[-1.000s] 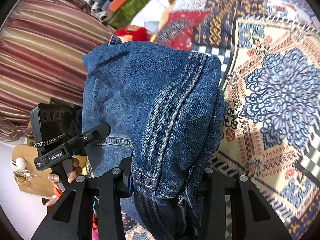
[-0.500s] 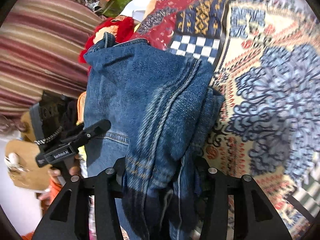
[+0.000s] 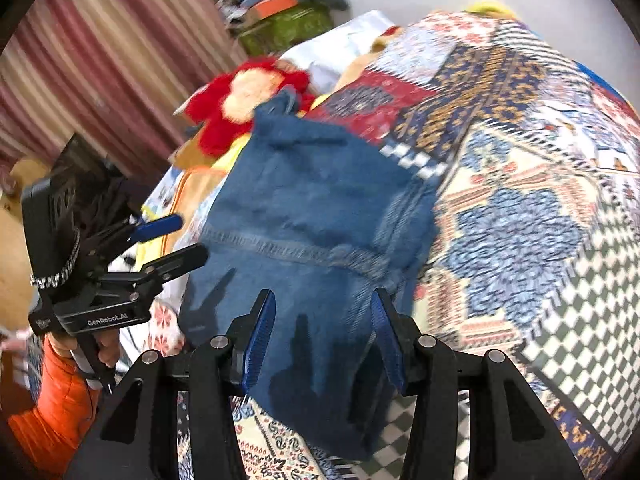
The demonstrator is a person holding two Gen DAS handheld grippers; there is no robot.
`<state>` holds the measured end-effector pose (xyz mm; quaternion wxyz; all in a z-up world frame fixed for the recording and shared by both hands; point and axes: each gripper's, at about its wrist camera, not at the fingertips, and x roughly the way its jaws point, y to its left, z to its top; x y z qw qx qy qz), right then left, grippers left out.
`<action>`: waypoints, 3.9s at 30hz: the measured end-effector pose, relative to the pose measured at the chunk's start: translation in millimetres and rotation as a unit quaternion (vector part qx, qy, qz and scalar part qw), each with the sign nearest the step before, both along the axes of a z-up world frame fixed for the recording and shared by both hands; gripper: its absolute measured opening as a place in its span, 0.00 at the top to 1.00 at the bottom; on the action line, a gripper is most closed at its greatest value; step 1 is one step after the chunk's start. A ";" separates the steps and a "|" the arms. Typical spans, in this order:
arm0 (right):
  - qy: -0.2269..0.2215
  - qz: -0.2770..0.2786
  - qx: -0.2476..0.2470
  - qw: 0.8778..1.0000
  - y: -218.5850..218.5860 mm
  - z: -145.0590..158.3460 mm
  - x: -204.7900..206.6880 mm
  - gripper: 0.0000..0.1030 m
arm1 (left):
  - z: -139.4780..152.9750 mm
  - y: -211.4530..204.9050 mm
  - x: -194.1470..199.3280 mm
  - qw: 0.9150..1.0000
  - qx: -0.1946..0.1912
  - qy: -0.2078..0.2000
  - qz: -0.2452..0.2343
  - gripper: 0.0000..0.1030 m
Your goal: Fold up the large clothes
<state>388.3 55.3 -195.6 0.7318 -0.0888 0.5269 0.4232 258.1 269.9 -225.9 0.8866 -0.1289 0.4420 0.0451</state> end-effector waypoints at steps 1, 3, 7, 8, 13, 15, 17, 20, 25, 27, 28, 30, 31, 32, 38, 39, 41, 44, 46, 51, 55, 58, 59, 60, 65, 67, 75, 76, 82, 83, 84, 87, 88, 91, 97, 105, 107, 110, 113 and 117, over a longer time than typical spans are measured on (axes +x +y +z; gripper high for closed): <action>-0.003 0.005 -0.012 1.000 6.0 -6.8 -2.2 0.55 | -6.7 -1.6 0.0 1.000 -0.004 0.008 0.001 0.28; -0.010 -0.001 -0.034 0.999 4.7 -18.7 -6.2 0.55 | -19.2 -5.6 -2.1 1.000 0.000 0.027 0.008 0.28; 0.019 -0.015 -0.044 0.999 -8.7 -43.4 -1.2 0.55 | -32.4 -10.7 -13.5 0.998 0.045 0.045 0.016 0.26; 0.029 -0.022 -0.035 0.999 -15.2 -45.2 0.8 0.54 | -33.8 -9.6 -18.1 0.998 0.042 0.042 0.018 0.24; 0.027 -0.035 -0.033 0.998 -35.9 -41.8 -2.3 0.43 | -36.8 2.4 -41.7 0.998 0.024 0.047 0.045 0.18; 0.021 -0.037 -0.032 0.999 -42.4 -36.7 -6.0 0.43 | -34.9 5.4 -50.9 0.997 0.014 0.048 0.051 0.18; 0.010 -0.043 -0.035 0.998 -46.5 -27.8 -11.1 0.43 | -31.2 6.8 -56.3 0.996 0.026 0.054 0.060 0.18; -0.016 -0.049 -0.045 0.998 -54.2 -14.3 -19.3 0.43 | -16.2 6.6 -65.3 0.995 0.047 0.047 0.070 0.18; -0.036 -0.053 -0.018 0.998 -67.7 17.8 -39.9 0.43 | 18.2 -3.4 -79.7 0.996 0.056 0.007 0.075 0.18; -0.051 -0.053 -0.003 0.997 -69.4 33.9 -49.4 0.43 | 39.4 -11.8 -87.1 0.995 0.063 -0.021 0.073 0.18; -0.062 -0.052 0.007 0.997 -71.1 44.1 -56.3 0.43 | 49.4 -16.2 -90.7 0.995 0.066 -0.034 0.072 0.18; -0.087 -0.049 0.031 0.995 -74.8 67.8 -71.5 0.43 | 75.8 -24.7 -98.4 0.993 0.073 -0.068 0.069 0.18; -0.098 -0.047 0.042 0.993 -76.9 77.6 -78.2 0.43 | 87.2 -29.6 -102.2 0.991 0.076 -0.084 0.067 0.18; -0.111 -0.046 0.054 0.991 -79.2 88.6 -86.1 0.43 | 98.7 -34.8 -106.3 0.990 0.078 -0.101 0.066 0.18; -0.195 -0.053 0.141 0.969 -97.6 158.5 -137.3 0.43 | 166.7 -67.3 -145.1 0.972 0.080 -0.215 0.054 0.18; -0.205 -0.056 0.151 0.965 -99.5 165.8 -144.4 0.43 | 177.2 -74.3 -153.5 0.967 0.083 -0.235 0.053 0.18; -0.231 -0.059 0.174 0.955 -106.6 183.7 -163.2 0.43 | 190.2 -85.0 -166.0 0.960 0.090 -0.259 0.053 0.18; -0.265 -0.068 0.202 0.940 -117.7 206.8 -190.7 0.43 | 208.2 -100.8 -186.4 0.949 0.099 -0.296 0.055 0.18; -0.280 -0.073 0.214 0.933 -123.3 215.6 -204.9 0.43 | 217.1 -111.4 -200.5 0.942 0.100 -0.316 0.052 0.18; -0.311 -0.087 0.230 0.918 -134.3 226.3 -239.7 0.43 | 228.9 -131.8 -226.4 0.925 0.131 -0.350 0.064 0.18; -0.336 -0.096 0.215 0.912 -137.5 227.2 -259.4 0.42 | 229.9 -142.7 -237.9 0.922 0.139 -0.356 0.066 0.13; -0.346 -0.101 0.204 0.910 -138.4 226.8 -269.7 0.28 | 228.7 -147.1 -245.1 0.918 0.144 -0.360 0.078 0.04; -0.348 -0.105 0.204 0.909 -139.3 226.5 -272.0 0.25 | 228.3 -147.5 -247.0 0.918 0.142 -0.361 0.080 0.03; -0.349 -0.109 0.205 0.908 -141.2 226.5 -275.4 0.21 | 227.4 -147.2 -248.1 0.919 0.139 -0.359 0.082 0.01; -0.358 -0.133 0.197 0.903 -145.9 226.8 -283.0 0.08 | 223.0 -142.9 -249.5 0.923 0.127 -0.352 0.089 0.00; -0.359 -0.141 0.201 0.900 -148.2 226.8 -282.3 0.03 | 221.9 -140.9 -249.8 0.923 0.127 -0.350 0.097 0.00; -0.369 -0.160 0.196 0.895 -148.4 227.6 -281.6 0.00 | 217.3 -136.9 -245.7 0.926 0.121 -0.343 0.102 0.00; -0.368 -0.161 0.195 0.895 -148.0 226.9 -280.9 0.00 | 216.2 -136.9 -245.5 0.926 0.120 -0.343 0.103 0.00; -0.364 -0.160 0.191 0.898 -146.8 224.9 -277.1 0.00 | 213.2 -135.5 -244.9 0.928 0.119 -0.338 0.103 0.00; -0.363 -0.160 0.191 0.898 -146.8 224.4 -276.7 0.00 | 212.8 -135.5 -244.7 0.928 0.118 -0.338 0.102 0.00; -0.363 -0.159 0.190 0.898 -146.1 223.9 -276.4 0.00 | 212.2 -135.4 -244.4 0.928 0.118 -0.338 0.102 0.00; -0.363 -0.157 0.187 0.899 -144.5 222.9 -274.5 0.00 | 211.5 -135.9 -244.4 0.928 0.118 -0.337 0.102 0.00; -0.362 -0.157 0.187 0.900 -144.5 222.5 -274.2 0.00 | 210.7 -135.7 -244.2 0.929 0.117 -0.336 0.102 0.00; -0.360 -0.156 0.186 0.901 -144.1 221.5 -273.6 0.00 | 209.7 -133.8 -242.8 0.930 0.115 -0.334 0.102 0.00; -0.358 -0.156 0.186 0.902 -144.9 220.8 -273.4 0.00 | 208.4 -131.9 -241.2 0.931 0.109 -0.333 0.097 0.00; -0.354 -0.156 0.186 0.903 -146.2 217.7 -272.4 0.00 | 208.5 -132.8 -240.9 0.932 0.106 -0.334 0.096 0.00; -0.354 -0.156 0.185 0.903 -146.3 218.2 -272.7 0.00 | 208.4 -132.4 -240.3 0.932 0.105 -0.333 0.095 0.00; -0.354 -0.156 0.185 0.903 -146.3 218.3 -272.7 0.00 | 208.6 -132.3 -240.3 0.932 0.106 -0.334 0.096 0.00; -0.354 -0.156 0.186 0.903 -146.3 218.4 -272.8 0.00 | 208.1 -132.2 -240.0 0.932 0.106 -0.334 0.095 0.00; -0.354 -0.156 0.186 0.903 -147.0 217.7 -272.9 0.00 | 206.8 -132.0 -239.3 0.933 0.101 -0.334 0.087 0.00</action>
